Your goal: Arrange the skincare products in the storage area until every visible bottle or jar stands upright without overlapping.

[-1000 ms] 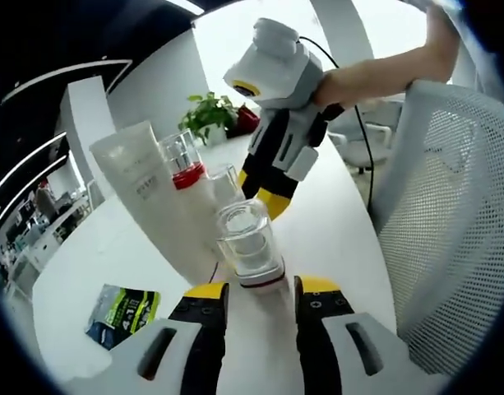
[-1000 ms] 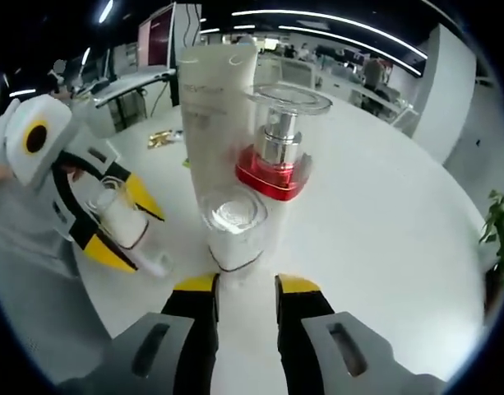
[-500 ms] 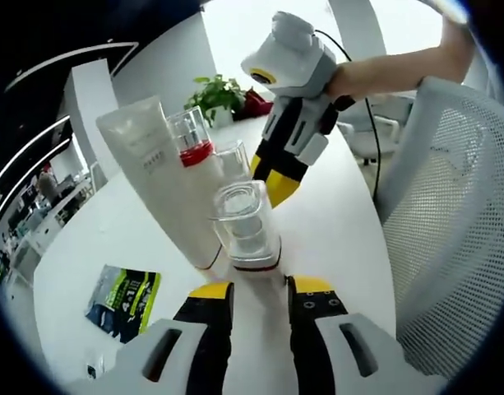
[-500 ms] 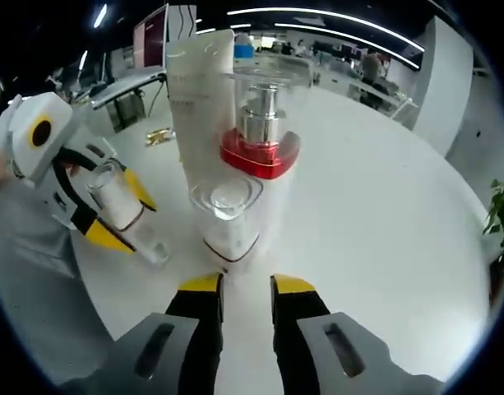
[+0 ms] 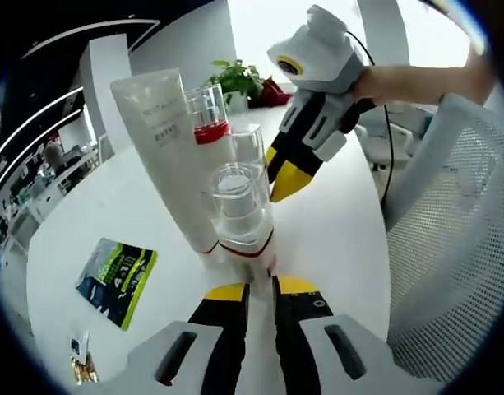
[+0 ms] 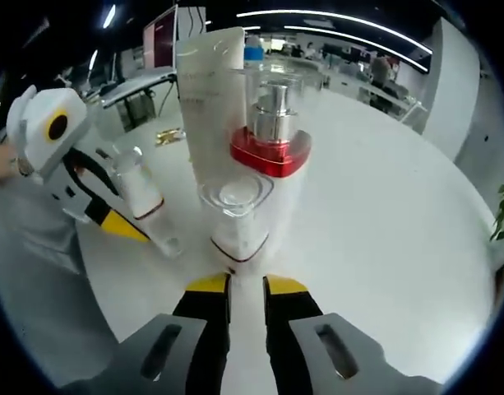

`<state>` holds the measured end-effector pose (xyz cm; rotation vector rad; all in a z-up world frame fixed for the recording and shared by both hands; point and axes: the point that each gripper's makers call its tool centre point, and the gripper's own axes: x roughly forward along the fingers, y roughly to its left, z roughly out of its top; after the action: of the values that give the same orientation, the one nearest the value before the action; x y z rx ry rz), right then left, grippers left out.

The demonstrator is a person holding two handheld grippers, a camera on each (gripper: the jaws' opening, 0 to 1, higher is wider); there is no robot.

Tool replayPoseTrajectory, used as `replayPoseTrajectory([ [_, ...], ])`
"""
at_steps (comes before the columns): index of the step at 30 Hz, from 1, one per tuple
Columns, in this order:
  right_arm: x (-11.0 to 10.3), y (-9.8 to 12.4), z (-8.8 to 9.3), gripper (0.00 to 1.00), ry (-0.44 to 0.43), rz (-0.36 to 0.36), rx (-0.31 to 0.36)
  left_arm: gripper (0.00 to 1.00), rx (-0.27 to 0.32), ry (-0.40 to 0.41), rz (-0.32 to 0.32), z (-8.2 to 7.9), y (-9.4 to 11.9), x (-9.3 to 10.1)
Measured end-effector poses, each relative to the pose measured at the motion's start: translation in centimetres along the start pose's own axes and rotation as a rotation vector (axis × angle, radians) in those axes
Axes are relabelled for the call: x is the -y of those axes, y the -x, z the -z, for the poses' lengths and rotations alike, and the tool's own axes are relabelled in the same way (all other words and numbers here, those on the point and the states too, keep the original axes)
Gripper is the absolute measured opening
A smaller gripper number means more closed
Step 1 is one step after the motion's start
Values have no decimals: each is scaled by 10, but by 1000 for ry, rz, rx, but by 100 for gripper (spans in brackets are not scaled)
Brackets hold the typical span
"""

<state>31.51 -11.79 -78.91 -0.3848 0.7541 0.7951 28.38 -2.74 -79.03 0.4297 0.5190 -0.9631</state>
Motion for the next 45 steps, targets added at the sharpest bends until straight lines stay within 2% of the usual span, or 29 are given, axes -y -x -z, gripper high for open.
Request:
replayPoseTrajectory([
  [7,-4,-3,-1,14,7,-21,8,11,-33,26,-12,0,-8,4],
  [11,-4,-5,1,14,2,-28,7,10,-35,8,-3,3,-11,3],
  [12,-4,-5,0,14,4,-30,10,10,-50,4,-5,5,-13,2],
  [27,-12,-9,-5,13,17,-58,29,9,-48,-12,-25,-2,-31,-3],
  [45,-15,-10,-10,12,31,-65,45,8,-53,-18,-63,-7,-37,-9],
])
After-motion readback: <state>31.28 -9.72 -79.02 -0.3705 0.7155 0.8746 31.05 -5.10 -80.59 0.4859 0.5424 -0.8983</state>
